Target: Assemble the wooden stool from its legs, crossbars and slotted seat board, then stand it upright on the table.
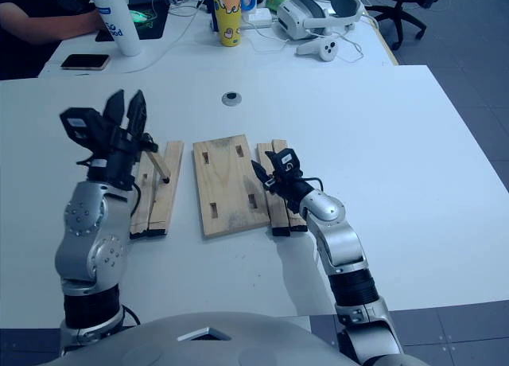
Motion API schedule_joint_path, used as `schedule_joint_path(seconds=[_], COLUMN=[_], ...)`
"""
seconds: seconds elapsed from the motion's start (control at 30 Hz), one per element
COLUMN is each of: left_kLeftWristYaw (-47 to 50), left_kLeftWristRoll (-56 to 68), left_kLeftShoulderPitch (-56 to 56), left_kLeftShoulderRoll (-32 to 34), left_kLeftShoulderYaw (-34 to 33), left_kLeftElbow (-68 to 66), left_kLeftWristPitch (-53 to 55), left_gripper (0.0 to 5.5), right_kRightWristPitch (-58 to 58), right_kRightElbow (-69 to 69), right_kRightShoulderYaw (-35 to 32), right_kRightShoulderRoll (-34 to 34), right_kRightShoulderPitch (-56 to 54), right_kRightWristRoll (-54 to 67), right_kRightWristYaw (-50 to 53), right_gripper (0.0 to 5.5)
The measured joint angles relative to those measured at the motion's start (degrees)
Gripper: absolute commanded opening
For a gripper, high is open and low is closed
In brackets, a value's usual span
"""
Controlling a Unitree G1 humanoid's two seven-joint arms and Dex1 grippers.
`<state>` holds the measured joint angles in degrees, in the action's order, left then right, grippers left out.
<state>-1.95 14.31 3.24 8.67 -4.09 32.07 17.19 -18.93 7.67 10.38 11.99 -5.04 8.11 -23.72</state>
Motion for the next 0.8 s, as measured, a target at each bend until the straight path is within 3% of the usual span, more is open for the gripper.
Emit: schedule_joint_path(seconds=[0.23, 0.4, 0.8], left_kLeftWristYaw=[-0.6, -1.5, -0.1], left_kLeftWristRoll=[4.8, 5.9, 8.0], left_kLeftShoulderPitch=[21.6, 26.3, 26.1], left_kLeftShoulderRoll=[0.1, 0.9, 2.1], left_kLeftShoulderYaw=[-2.4, -4.5, -8.5], left_kLeftElbow=[-10.2, -14.2, -14.2], left_kLeftWristPitch=[6.4, 7.7, 13.3], left_gripper=[0.66, 0.01, 0.01], right_kRightWristPitch=[1.5, 2.1, 2.3], right_kRightElbow=[-2.3, -3.6, -4.0], right_kRightShoulderYaw=[-0.1, 0.0, 0.2], right_kRightShoulderRoll=[-0.6, -1.3, -1.9], right_kRightShoulderPitch=[-0.3, -1.2, -1.3], right_kRightWristRoll=[-0.8, -1.0, -1.2], right_kRightWristYaw=[0.4, 0.5, 0.8], right_gripper=[2.09, 2.09, 2.09])
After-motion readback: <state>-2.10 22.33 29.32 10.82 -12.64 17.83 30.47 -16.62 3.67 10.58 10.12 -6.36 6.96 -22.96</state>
